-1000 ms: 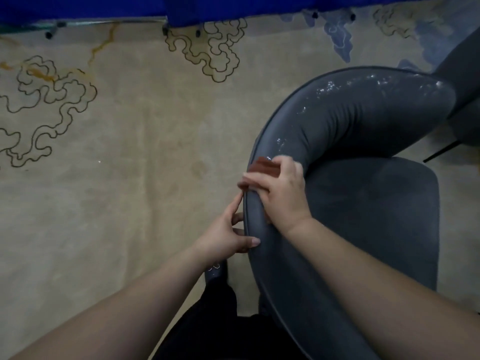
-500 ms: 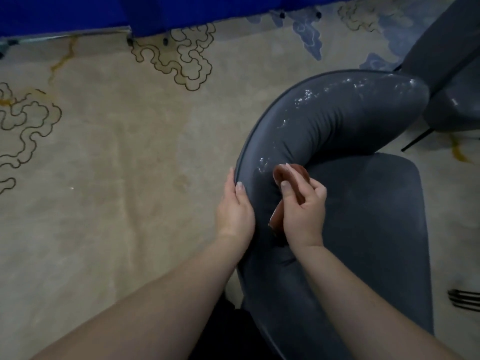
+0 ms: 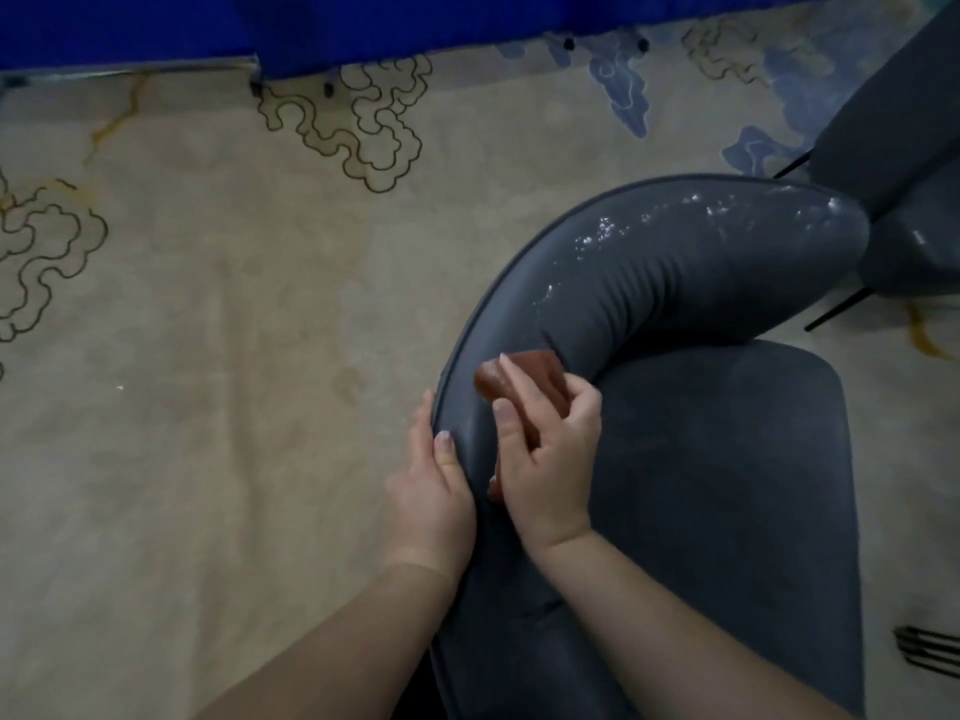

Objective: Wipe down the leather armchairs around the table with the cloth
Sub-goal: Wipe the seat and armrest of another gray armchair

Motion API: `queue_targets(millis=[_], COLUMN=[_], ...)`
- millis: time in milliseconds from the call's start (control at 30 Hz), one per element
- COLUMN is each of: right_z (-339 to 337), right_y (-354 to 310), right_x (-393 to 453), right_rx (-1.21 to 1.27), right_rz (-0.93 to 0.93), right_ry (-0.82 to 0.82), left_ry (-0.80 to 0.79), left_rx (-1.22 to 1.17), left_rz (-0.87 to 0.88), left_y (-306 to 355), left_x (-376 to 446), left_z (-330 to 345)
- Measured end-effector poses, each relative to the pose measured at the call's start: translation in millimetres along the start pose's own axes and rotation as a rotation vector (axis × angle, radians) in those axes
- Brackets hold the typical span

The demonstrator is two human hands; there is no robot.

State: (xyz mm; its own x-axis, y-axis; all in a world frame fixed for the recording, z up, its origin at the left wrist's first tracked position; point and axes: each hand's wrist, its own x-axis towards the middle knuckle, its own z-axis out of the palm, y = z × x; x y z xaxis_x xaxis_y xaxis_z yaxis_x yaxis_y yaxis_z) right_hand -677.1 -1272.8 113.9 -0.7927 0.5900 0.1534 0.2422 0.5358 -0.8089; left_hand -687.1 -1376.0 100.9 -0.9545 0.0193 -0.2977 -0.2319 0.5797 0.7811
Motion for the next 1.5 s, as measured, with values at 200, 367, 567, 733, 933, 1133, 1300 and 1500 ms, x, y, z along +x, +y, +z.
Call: queue_targets(millis=[200, 367, 567, 733, 933, 1133, 1300, 1500], right_z=[7, -9, 2, -7, -3, -12, 1, -5], right_y=[-3, 16, 6, 17, 11, 27, 10, 24], right_x=[49, -12, 30, -7, 16, -28, -8, -6], right_rx=[0.025, 0.028, -0.172, -0.072, -0.154, -0.039, -0.095, -0.059], right_rz=[0.049, -0.049, -0.272, -0.105, -0.294, -0.104, -0.217, -0.079], right_ry=[0.044, -0.054, -0.064, -0.018, -0.074, -0.048, -0.018, 0.016], left_ry=[0.013, 0.011, 0.03, 0.022, 0.019, 0.019, 0.03, 0.043], left_rx=[-0.003, 0.002, 0.033, 0.011, 0.034, 0.024, 0.033, 0.033], left_rz=[-0.005, 0.0, 0.043, 0.019, 0.04, 0.024, 0.066, 0.04], left_y=[4, 1, 0, 1, 3, 1, 3, 3], left_x=[0, -1, 1, -1, -1, -1, 0, -1], left_z=[-2, -1, 0, -1, -2, -2, -2, -2])
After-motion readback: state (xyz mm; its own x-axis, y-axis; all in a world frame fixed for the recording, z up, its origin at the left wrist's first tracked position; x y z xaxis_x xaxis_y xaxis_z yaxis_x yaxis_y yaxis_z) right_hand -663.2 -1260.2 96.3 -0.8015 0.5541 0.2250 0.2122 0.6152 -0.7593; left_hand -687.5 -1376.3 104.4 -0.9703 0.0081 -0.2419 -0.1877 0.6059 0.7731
